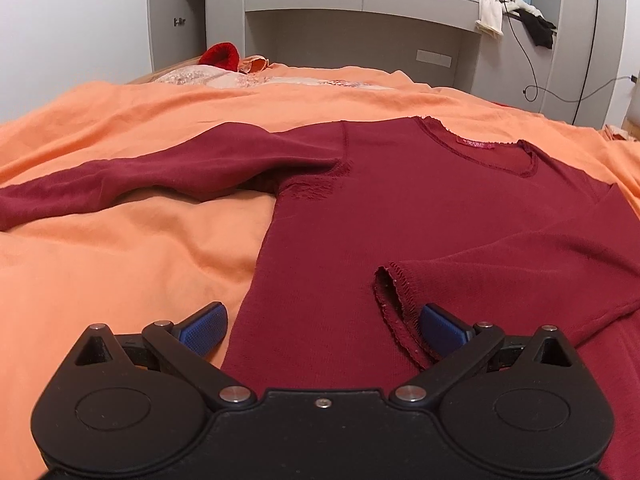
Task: Fold small clothes
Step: 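Fold the held sleeve across the shirt body and release with the right gripper, then grasp the cuff of the other sleeve with the left gripper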
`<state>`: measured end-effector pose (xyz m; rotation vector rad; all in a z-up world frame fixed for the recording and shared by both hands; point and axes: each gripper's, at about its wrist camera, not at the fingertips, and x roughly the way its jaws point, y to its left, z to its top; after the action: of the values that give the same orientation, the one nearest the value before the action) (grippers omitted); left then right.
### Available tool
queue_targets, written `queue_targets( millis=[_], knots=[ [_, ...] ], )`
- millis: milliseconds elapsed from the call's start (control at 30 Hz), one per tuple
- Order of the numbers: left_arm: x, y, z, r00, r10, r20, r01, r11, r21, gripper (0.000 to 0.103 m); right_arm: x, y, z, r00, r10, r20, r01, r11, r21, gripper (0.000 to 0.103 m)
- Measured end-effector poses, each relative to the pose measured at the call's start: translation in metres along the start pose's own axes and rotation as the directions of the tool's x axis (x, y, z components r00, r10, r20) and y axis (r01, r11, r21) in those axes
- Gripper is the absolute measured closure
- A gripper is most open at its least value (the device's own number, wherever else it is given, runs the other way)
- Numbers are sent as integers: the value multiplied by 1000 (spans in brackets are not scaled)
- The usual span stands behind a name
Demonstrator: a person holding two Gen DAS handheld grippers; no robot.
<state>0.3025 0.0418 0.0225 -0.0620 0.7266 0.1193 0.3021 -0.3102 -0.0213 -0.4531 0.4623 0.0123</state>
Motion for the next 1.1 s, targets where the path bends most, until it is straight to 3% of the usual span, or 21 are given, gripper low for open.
queue_targets(
  millis=[100, 167, 200, 300, 433, 500, 567, 633, 700, 1000, 1067, 1100],
  knots=[
    [0, -3, -2, 1000, 8, 4, -8, 1000, 16, 0, 6, 13, 0, 999, -17, 45, 21, 995, -101, 48],
    [-1, -2, -2, 1000, 7, 6, -7, 1000, 16, 0, 11, 19, 1, 999, 1, 37, 4, 991, -130, 64],
    [-1, -1, -2, 1000, 5, 6, -5, 1000, 14, 0, 14, 21, 1, 1000, 2, 27, 2, 991, -137, 82],
    [-1, -1, -3, 1000, 1, 6, -1, 1000, 13, 0, 15, 19, 3, 999, -10, 42, 16, 992, -125, 97],
    [-3, -1, -3, 1000, -5, 5, 5, 1000, 17, 0, 6, 5, 9, 999, 8, 54, -8, 1000, -10, 98],
    [-4, -1, -4, 1000, -8, 5, 8, 1000, 20, 0, 3, -14, 12, 997, 76, 31, -81, 980, 184, 98],
    [-5, -1, -4, 1000, -11, 4, 11, 1000, 21, 0, 7, -41, 7, 984, 179, 9, -165, 886, 434, 99],
    [-5, 0, -4, 1000, -15, 5, 15, 1000, 21, 0, 13, -54, -1, 973, 232, 8, -199, 814, 546, 99],
    [-5, 0, -4, 1000, -15, 5, 15, 1000, 24, 0, 17, -56, -4, 969, 247, 1, -204, 800, 564, 99],
    [-7, -8, -8, 1000, -13, 7, 13, 997, 75, 0, 24, -49, -1, 972, 228, -62, -164, 842, 514, 97],
    [-8, -7, -7, 1000, -22, 6, 22, 997, 72, 0, 13, -47, -1, 976, 209, -67, -147, 846, 512, 86],
    [-9, -5, -7, 999, -34, 5, 33, 997, 64, 1, 8, -49, -1, 977, 202, -61, -144, 848, 511, 76]
  ],
)
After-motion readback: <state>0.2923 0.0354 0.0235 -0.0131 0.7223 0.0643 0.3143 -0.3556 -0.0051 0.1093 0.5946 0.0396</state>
